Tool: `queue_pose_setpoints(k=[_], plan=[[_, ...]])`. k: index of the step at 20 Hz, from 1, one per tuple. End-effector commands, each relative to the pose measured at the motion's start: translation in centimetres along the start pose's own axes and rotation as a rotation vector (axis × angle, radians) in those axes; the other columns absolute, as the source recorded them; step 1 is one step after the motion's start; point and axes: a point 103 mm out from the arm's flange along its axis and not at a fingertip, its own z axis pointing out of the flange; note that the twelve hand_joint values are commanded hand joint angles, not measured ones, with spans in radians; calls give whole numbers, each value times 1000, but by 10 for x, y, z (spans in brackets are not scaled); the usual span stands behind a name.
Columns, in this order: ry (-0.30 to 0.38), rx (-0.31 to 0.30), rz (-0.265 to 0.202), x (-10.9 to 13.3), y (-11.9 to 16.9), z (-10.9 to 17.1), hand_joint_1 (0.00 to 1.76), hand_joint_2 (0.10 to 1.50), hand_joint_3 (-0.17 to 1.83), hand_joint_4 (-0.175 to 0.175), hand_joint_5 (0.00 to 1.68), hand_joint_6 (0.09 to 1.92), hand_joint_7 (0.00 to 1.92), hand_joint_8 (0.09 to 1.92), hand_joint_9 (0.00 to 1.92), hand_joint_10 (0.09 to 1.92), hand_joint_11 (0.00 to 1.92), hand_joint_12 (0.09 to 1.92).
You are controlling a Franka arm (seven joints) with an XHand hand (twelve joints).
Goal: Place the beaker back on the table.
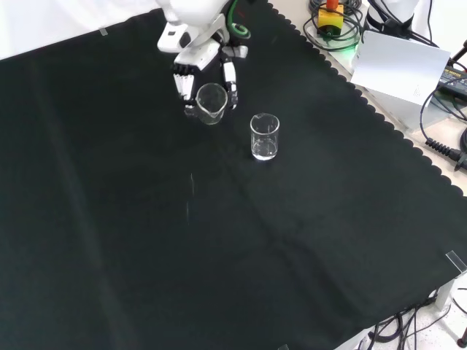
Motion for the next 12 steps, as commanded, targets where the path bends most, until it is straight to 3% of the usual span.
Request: queue_pose_setpoints(k=[1, 6, 12], plan=[[95, -56, -22, -14, 37, 23, 1288, 1098, -175, -102, 1051, 887, 1336, 571, 1427, 753, 1212, 915], [149, -88, -25, -20, 48, 32, 1289, 1094, -175, -97, 1062, 871, 1347, 546, 1433, 720, 1217, 878], [168, -72, -46, -20, 58, 46, 1289, 1092, -175, -95, 1067, 865, 1355, 526, 1434, 698, 1216, 860]])
